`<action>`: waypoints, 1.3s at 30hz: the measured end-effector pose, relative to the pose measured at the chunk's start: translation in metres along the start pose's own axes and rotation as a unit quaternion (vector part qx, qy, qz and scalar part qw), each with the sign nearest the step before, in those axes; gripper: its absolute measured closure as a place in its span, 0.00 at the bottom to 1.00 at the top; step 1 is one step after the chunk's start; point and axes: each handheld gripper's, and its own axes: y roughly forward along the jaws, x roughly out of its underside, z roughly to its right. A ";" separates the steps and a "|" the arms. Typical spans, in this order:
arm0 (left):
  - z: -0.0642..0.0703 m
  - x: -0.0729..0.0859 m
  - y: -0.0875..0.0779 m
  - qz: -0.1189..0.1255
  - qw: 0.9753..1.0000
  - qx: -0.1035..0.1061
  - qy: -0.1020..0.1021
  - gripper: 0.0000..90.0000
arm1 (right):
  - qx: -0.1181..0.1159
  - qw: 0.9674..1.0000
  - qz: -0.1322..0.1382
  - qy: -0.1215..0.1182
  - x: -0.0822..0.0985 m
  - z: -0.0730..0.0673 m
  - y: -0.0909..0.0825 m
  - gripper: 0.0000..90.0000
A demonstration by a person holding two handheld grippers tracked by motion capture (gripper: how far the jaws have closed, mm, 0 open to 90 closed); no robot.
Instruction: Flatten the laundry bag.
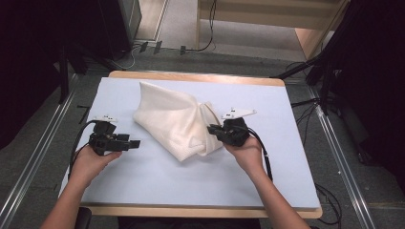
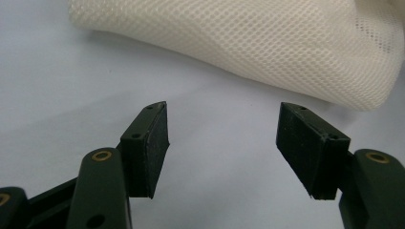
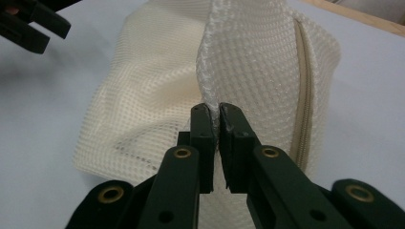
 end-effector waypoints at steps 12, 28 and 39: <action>0.018 -0.008 -0.009 0.009 1.000 0.018 0.008 0.44 | -0.052 0.997 -0.032 -0.049 0.009 -0.044 0.024 0.98; 0.052 -0.044 0.001 0.006 0.998 0.039 0.049 0.46 | -0.106 0.990 -0.060 -0.076 0.023 -0.086 0.046 0.98; 0.070 -0.059 0.019 -0.005 0.996 0.047 0.079 0.44 | -0.134 0.984 -0.072 -0.096 0.031 -0.114 0.054 0.98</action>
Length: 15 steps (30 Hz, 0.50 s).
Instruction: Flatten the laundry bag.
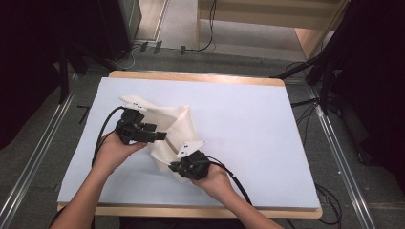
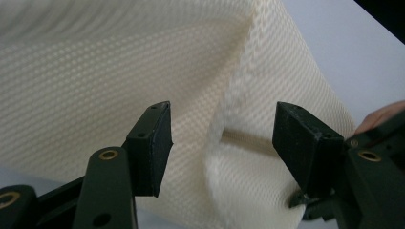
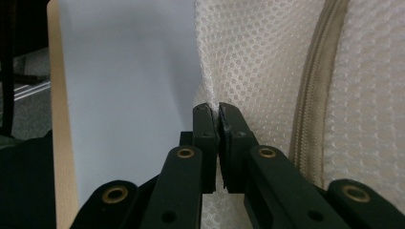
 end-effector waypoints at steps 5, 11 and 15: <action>0.006 -0.003 0.005 -0.004 1.000 0.003 0.013 0.43 | -0.007 1.000 -0.004 -0.008 0.001 -0.009 0.005 0.98; 0.008 -0.001 0.008 -0.006 1.000 0.024 0.019 0.77 | -0.007 1.000 -0.003 -0.004 0.002 -0.009 0.007 0.97; 0.008 0.000 0.006 -0.003 0.999 0.032 0.021 0.94 | -0.013 1.000 -0.001 0.006 0.001 -0.007 0.002 0.90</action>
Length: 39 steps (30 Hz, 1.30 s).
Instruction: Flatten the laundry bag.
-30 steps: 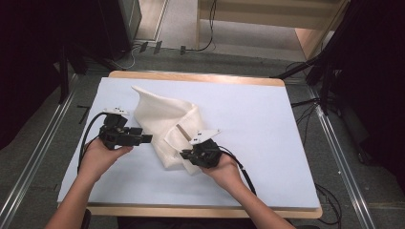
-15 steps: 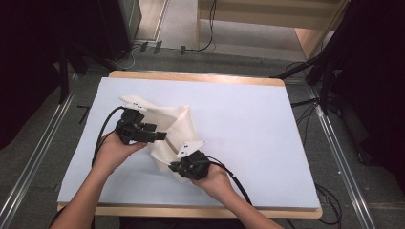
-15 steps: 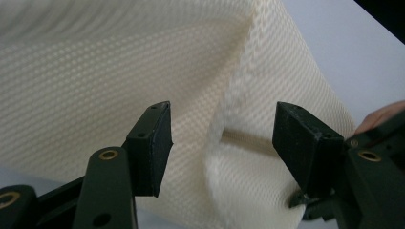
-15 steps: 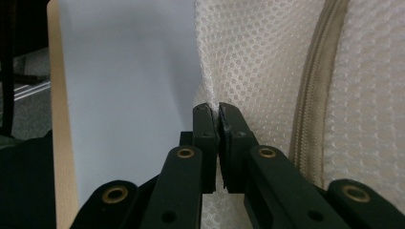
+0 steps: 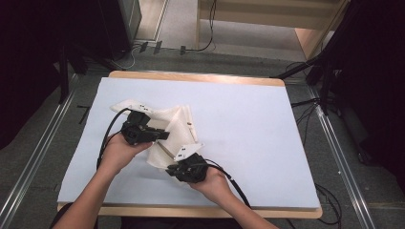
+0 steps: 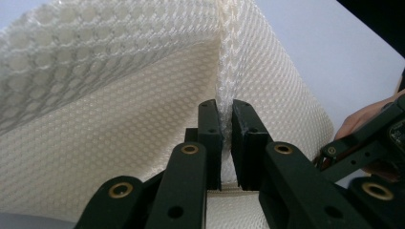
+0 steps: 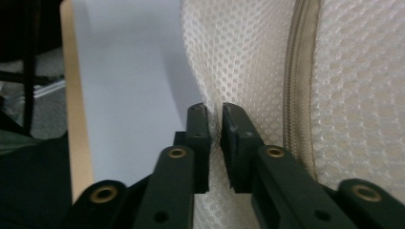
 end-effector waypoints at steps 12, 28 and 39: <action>-0.007 0.014 -0.014 0.009 1.000 -0.017 -0.007 0.97 | 0.020 0.998 0.045 0.027 -0.001 0.016 -0.059 0.78; -0.011 0.040 -0.034 0.026 0.999 -0.022 -0.026 0.96 | 0.110 0.989 0.040 0.094 0.006 0.079 -0.065 0.74; -0.011 0.055 -0.049 0.035 0.998 -0.033 -0.042 0.96 | 0.127 0.985 0.012 0.117 0.001 0.109 -0.024 0.67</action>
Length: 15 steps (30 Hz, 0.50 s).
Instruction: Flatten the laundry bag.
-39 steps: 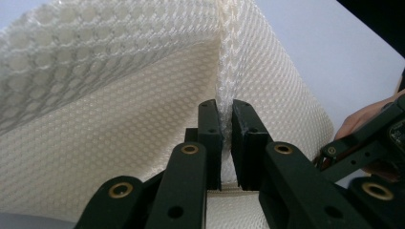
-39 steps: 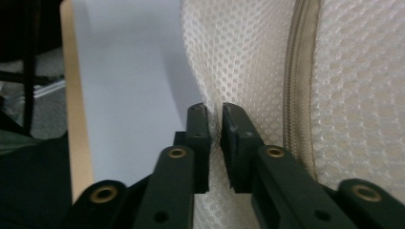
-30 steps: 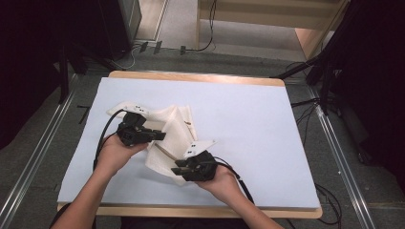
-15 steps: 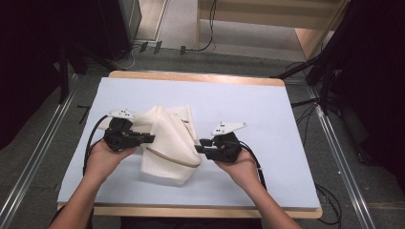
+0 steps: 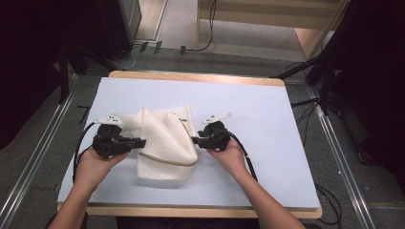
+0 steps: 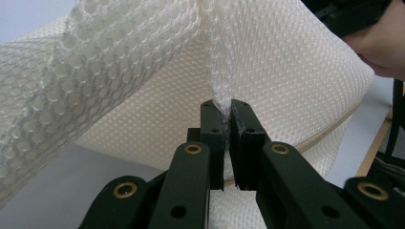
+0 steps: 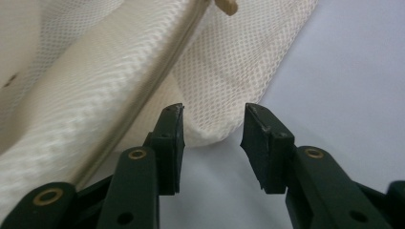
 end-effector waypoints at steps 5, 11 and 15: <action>0.000 0.004 -0.002 -0.001 1.000 -0.002 -0.004 0.96 | 0.001 1.000 0.009 0.011 -0.008 0.010 0.012 0.65; -0.001 0.008 -0.005 -0.001 1.000 -0.007 -0.009 0.96 | 0.011 1.000 -0.008 0.013 -0.013 0.016 0.032 0.63; -0.002 0.010 -0.006 0.001 1.000 -0.009 -0.013 0.96 | 0.030 0.999 -0.019 -0.013 -0.014 0.010 0.039 0.89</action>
